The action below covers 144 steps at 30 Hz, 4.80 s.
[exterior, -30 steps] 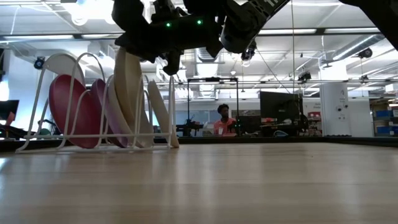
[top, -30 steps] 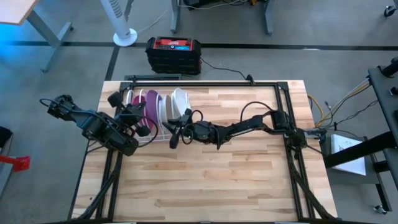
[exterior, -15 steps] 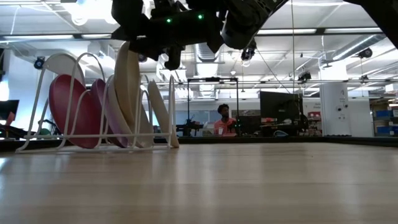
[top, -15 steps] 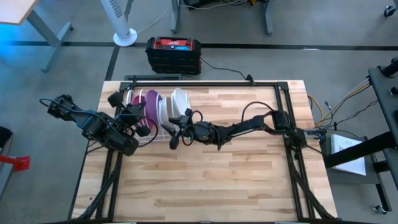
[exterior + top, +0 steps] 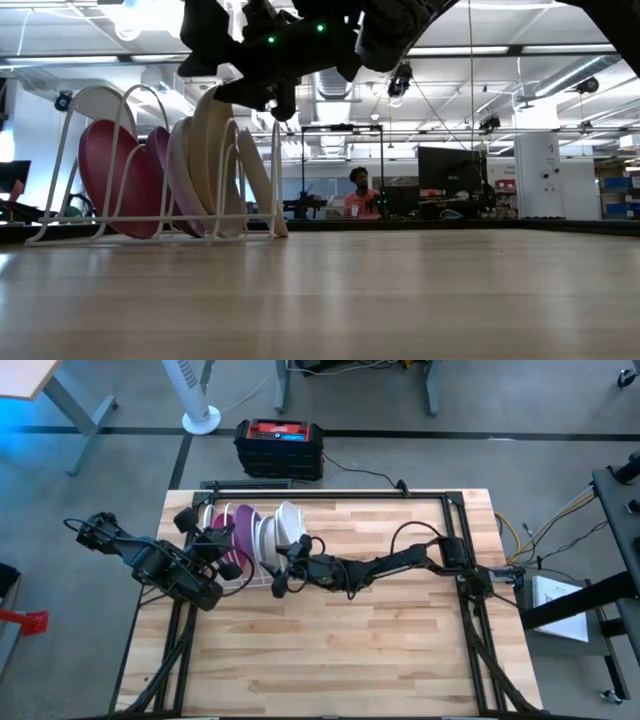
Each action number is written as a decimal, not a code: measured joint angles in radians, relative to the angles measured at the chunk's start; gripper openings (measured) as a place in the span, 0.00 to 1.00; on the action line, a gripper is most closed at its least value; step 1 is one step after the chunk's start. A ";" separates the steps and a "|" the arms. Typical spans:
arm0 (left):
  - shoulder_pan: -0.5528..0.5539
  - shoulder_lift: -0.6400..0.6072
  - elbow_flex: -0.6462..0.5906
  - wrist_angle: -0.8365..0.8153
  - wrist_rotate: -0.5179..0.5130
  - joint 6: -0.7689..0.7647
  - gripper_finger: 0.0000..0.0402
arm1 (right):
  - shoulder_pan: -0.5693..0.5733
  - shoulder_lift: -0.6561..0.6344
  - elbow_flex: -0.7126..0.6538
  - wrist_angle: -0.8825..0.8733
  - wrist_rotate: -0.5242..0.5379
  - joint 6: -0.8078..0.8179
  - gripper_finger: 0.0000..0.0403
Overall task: Sort dishes
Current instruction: Put the brown plate into the white dish rack
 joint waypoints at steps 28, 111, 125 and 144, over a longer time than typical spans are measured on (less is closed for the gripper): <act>0.000 0.000 0.000 0.011 0.005 -0.005 0.00 | -0.063 -0.114 0.082 -0.391 -0.184 0.098 0.81; 0.000 -0.003 -0.131 0.026 0.133 -0.075 0.00 | 0.016 0.148 0.096 -0.260 -0.162 -0.072 0.85; 0.000 -0.003 -0.131 0.027 0.134 -0.075 0.00 | -0.024 0.148 0.099 -0.086 -0.252 0.116 0.85; 0.000 -0.003 -0.131 0.030 0.135 -0.075 0.00 | 0.002 0.065 0.099 -0.357 -0.237 0.093 0.85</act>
